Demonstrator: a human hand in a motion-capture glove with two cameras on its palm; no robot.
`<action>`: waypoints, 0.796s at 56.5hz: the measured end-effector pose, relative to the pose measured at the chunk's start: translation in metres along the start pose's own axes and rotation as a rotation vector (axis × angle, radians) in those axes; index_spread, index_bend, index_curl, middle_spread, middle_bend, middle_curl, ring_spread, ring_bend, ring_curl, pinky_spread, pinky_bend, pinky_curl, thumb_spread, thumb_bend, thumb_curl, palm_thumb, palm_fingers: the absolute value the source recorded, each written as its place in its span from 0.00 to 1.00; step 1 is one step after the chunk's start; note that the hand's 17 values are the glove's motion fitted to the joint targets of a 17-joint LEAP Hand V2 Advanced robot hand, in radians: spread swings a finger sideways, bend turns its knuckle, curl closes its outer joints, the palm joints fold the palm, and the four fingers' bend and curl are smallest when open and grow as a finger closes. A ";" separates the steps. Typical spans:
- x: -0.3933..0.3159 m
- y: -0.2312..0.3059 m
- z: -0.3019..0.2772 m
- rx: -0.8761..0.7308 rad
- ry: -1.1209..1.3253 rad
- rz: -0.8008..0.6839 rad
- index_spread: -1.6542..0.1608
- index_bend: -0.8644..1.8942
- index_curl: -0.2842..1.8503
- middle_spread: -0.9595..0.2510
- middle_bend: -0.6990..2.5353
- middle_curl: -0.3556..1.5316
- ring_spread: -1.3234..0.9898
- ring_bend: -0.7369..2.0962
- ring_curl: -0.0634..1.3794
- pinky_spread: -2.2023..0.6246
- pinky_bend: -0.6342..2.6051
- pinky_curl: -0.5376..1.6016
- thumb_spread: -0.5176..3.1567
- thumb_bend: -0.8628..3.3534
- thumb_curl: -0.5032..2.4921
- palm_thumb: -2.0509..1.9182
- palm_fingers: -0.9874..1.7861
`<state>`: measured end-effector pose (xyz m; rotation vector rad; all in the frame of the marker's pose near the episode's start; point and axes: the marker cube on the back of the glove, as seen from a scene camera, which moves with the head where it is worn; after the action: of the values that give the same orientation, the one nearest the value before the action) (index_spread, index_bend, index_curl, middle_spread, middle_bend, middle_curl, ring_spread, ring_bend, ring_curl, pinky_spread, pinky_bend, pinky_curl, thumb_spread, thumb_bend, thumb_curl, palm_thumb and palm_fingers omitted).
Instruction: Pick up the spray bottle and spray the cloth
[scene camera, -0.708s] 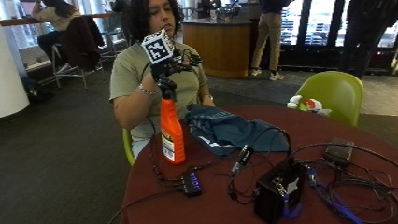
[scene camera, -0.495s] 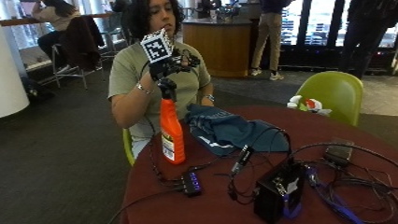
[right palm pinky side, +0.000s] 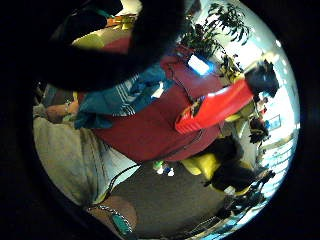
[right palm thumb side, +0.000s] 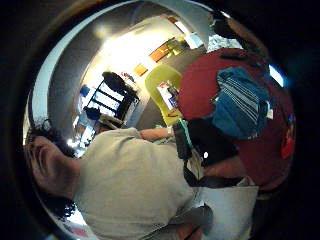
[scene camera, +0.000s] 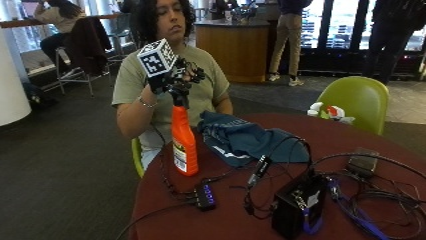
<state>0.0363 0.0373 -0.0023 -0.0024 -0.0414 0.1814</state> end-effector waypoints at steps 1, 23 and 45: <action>0.003 0.002 0.000 0.002 -0.005 0.014 0.70 0.37 0.26 0.79 0.27 0.32 0.55 0.36 0.22 0.86 0.29 0.39 0.46 0.22 0.27 0.66 0.52; 0.086 0.050 -0.015 0.165 -0.072 0.560 0.70 0.36 0.26 0.81 0.28 0.34 0.56 0.38 0.25 0.86 0.30 0.40 0.46 0.21 0.29 0.69 0.54; 0.155 0.032 -0.008 0.645 -0.453 0.817 0.75 0.33 0.23 0.84 0.29 0.37 0.57 0.43 0.29 0.84 0.32 0.42 0.46 0.21 0.30 0.73 0.61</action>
<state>0.1836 0.0965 -0.0037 0.6751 -0.4353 1.0044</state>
